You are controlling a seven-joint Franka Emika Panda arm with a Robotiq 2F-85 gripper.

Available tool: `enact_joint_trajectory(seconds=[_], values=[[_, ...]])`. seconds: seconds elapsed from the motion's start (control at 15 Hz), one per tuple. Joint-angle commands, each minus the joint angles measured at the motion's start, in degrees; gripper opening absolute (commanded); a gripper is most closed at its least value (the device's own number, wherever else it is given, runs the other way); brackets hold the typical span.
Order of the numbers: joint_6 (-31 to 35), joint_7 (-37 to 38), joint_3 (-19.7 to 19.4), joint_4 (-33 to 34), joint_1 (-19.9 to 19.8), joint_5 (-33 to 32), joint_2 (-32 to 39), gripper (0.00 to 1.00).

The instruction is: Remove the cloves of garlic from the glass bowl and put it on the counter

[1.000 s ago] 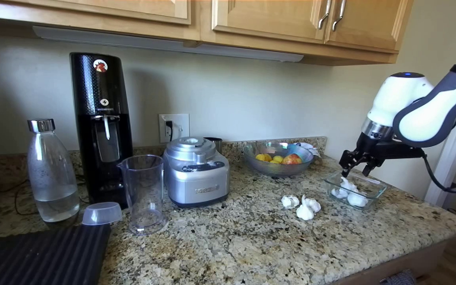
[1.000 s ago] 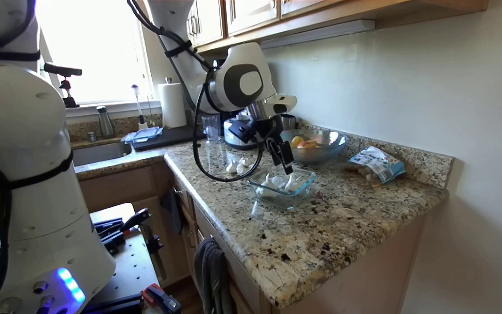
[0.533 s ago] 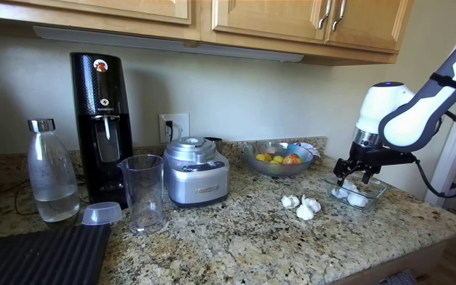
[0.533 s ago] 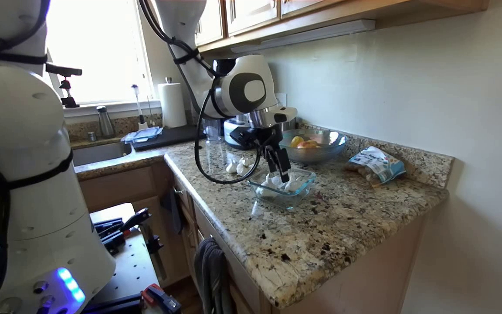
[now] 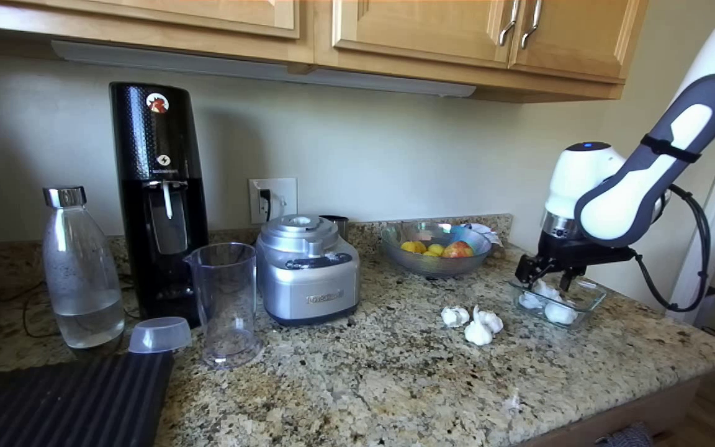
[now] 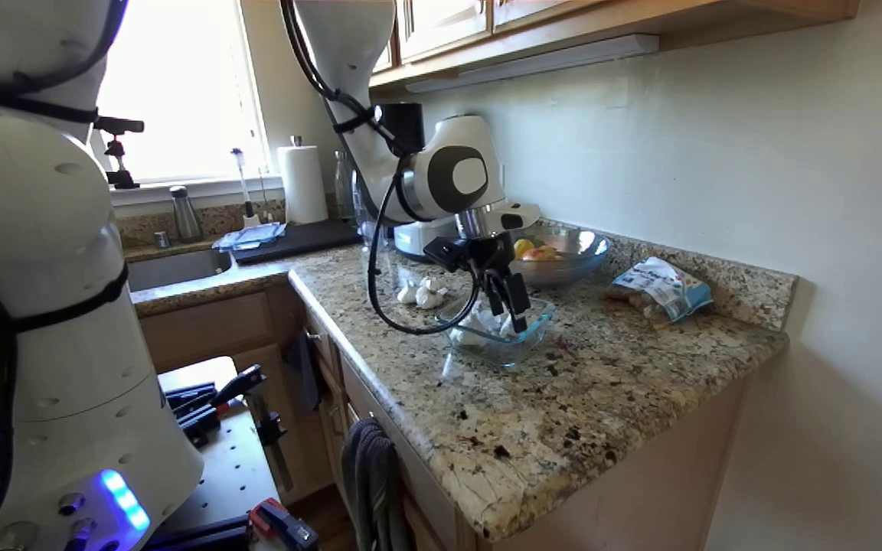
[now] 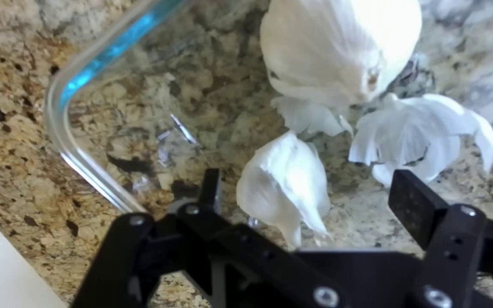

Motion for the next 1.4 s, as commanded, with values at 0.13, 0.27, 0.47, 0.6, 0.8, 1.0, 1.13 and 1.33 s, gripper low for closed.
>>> enact_joint_trajectory(seconds=[0.13, 0.27, 0.47, 0.6, 0.8, 1.0, 1.13, 1.33], values=[[0.0, -0.33, -0.79, 2.03, -0.21, 0.47, 2.61, 1.0], [0.74, -1.76, 0.03, 1.95, -0.99, 1.23, 2.89, 1.0], [1.63, -3.51, 0.58, 1.5, -1.5, 1.6, 2.99, 1.0], [2.16, -4.43, 0.79, 1.31, -1.74, 1.83, 3.31, 1.0], [3.23, -6.49, 1.13, 1.05, -2.25, 2.54, 3.78, 0.67], [4.98, -8.3, 0.71, 0.89, -2.29, 2.68, 3.97, 0.57], [6.11, -9.35, 0.36, 0.72, -2.32, 2.56, 4.16, 0.53], [6.6, -10.53, 0.26, 0.6, -2.36, 3.16, 4.44, 0.52]])
